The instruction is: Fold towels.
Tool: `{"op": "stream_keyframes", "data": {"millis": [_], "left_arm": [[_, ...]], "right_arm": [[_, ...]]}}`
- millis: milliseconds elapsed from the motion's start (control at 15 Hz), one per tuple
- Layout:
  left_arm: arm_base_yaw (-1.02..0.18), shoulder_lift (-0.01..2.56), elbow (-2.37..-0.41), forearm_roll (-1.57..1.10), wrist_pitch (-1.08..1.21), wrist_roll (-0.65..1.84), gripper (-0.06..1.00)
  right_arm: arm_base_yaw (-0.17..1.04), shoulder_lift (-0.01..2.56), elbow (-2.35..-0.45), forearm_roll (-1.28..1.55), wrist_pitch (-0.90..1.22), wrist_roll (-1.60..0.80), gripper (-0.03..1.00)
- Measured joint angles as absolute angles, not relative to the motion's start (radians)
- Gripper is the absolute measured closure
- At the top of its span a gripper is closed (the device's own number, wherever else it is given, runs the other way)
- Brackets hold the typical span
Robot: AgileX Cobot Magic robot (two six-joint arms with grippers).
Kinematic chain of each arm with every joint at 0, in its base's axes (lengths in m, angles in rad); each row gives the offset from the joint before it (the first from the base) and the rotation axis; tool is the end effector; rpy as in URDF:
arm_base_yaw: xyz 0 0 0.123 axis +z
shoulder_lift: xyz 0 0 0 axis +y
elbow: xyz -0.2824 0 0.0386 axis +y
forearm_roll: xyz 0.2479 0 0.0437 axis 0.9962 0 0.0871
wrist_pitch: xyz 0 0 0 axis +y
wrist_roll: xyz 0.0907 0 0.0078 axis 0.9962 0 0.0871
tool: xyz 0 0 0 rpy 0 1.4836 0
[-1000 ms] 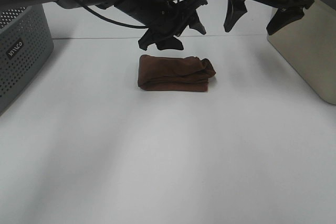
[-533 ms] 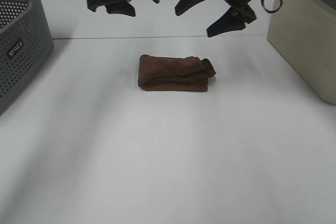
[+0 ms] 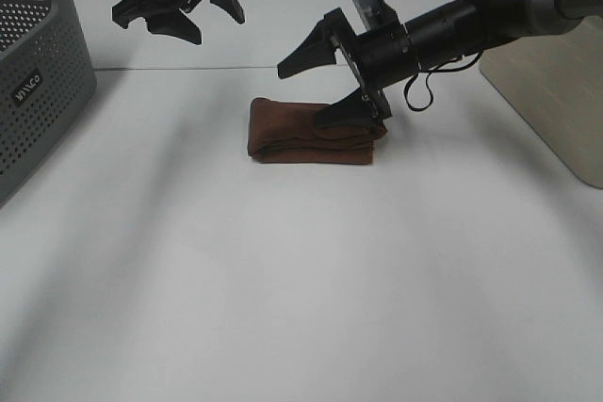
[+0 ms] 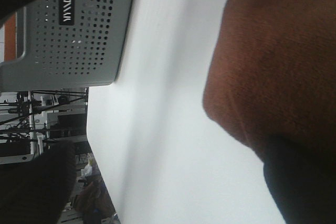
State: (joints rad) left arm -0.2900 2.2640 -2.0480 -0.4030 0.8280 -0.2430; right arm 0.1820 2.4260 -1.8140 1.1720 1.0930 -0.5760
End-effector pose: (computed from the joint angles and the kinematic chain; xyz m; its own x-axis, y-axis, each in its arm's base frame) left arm 0.4857 -0.1724 0.2360 -0.8790 -0.2373 -0.4135 0.0034 0.8642 -0.5032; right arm 0.4653 0.1614 0.1244 -0.9810 -0.0343 -0.1908 -0.1795 0.5328 0.8270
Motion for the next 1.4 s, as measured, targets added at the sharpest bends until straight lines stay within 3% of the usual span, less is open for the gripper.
{"op": "stream_keyframes", "data": {"millis": [333,667,1133,1400], "left_arm": [[-0.290,2.264,-2.048,-0.400,0.829,-0.242,0.33],[-0.290,2.238,-2.048,-0.333,0.894,-0.236,0.33],[-0.290,2.019,-2.048,-0.064,1.210,-0.209,0.33],[-0.290,1.833,-1.953,-0.011,1.211,-0.192,0.33]], "right_arm": [[0.182,2.459,-1.815,1.138,1.043,-0.569,0.06],[0.182,2.400,-1.815,1.030,1.137,-0.537,0.06],[0.182,2.051,-1.815,0.476,1.204,-0.197,0.06],[0.182,1.857,-1.803,0.365,1.206,-0.107,0.06]]}}
